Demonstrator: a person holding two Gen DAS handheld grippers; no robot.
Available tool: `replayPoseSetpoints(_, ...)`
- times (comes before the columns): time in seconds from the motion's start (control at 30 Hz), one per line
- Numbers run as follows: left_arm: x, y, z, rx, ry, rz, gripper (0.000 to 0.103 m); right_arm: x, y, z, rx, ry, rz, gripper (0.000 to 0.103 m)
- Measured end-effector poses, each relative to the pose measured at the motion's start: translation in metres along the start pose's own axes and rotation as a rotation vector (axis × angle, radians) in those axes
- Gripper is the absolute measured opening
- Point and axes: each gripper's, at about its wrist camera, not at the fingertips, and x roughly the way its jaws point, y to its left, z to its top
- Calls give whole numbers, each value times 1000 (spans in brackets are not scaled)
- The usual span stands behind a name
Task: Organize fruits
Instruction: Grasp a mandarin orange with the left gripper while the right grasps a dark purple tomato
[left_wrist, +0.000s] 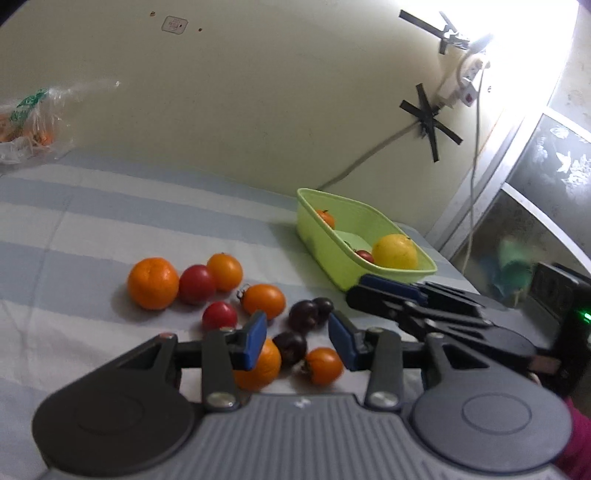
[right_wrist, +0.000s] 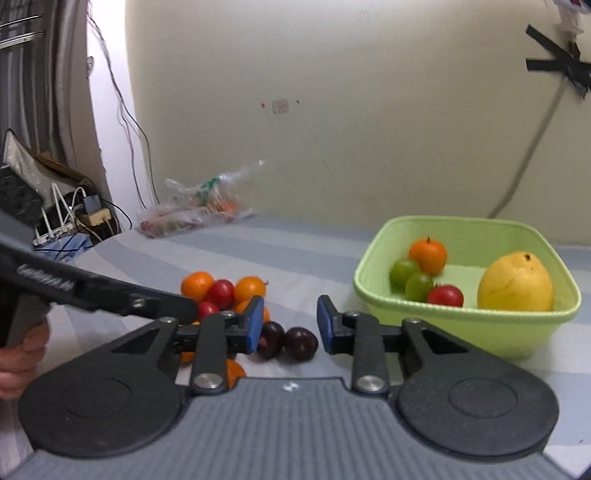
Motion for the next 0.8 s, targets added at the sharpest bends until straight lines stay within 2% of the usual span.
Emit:
replayPoseSetpoints(0.03,-2,-2,-1,4,2,-11,38,1,0,0,2,4,-2,33)
replayPoseSetpoints(0.1,-3,-9,-5,58,0,17,38,1,0,-2,-7,11,-4,33)
replayPoseSetpoints(0.2,-7,-16,-14,159,-28,136,39,7,2,-4,-21,39,-15,33)
replayPoseSetpoints(0.33,-13,-6,-18,144,-11,227,41,13,4,-7,-29,76,-18,33)
replayPoseSetpoints(0.43,-16,9,-21,76,-5,216,43,14,4,-7,-28,78,-10,33)
replayPoseSetpoints(0.53,-19,12,-21,50,-9,199,43,14,6,-7,-38,73,-13,33)
replayPoseSetpoints(0.8,-34,2,-26,108,-52,182,50,22,37,1,-172,93,5,33)
